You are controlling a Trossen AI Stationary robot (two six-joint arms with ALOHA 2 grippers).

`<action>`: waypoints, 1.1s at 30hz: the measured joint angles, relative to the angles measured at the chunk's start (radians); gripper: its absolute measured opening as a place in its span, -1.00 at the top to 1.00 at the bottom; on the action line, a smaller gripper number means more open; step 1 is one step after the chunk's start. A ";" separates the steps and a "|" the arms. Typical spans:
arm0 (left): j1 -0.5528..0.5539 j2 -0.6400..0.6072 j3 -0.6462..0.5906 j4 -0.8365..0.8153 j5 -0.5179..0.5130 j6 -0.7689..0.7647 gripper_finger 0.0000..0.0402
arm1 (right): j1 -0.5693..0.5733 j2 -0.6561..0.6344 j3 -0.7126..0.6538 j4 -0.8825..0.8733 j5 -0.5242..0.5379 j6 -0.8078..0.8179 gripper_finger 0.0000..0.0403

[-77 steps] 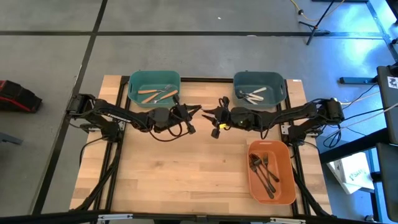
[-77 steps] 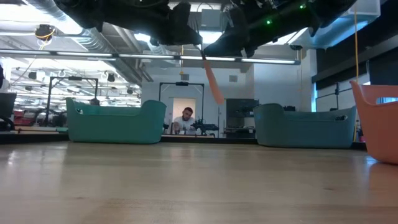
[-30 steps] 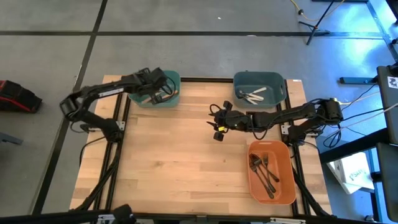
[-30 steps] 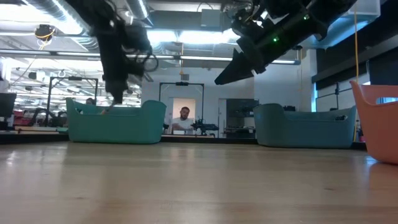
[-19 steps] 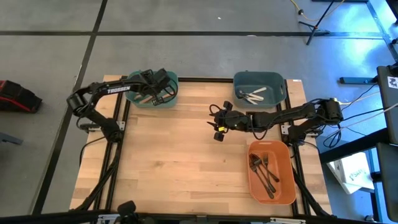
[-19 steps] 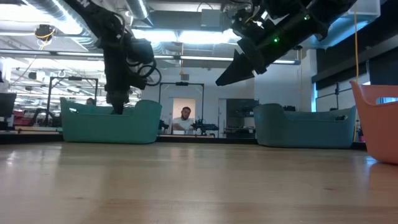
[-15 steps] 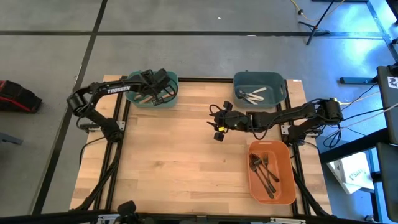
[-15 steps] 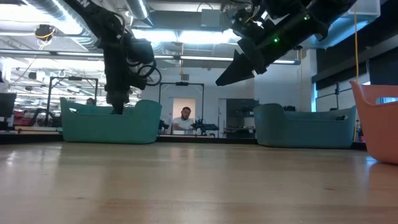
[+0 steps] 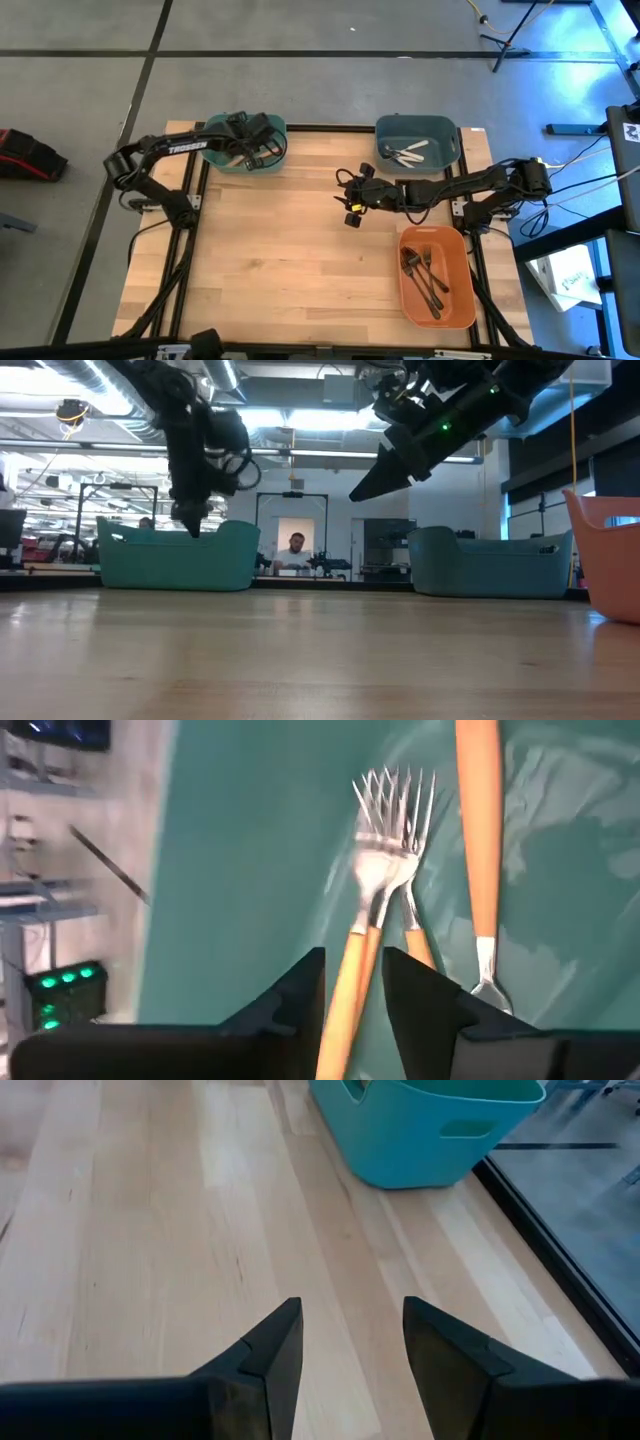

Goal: Sort silverware by color (type)
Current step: Return to Home Position

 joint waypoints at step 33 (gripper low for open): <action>-0.357 -0.752 -0.615 0.895 0.751 -0.368 0.60 | -0.242 -0.412 -0.291 0.109 -0.427 0.026 0.53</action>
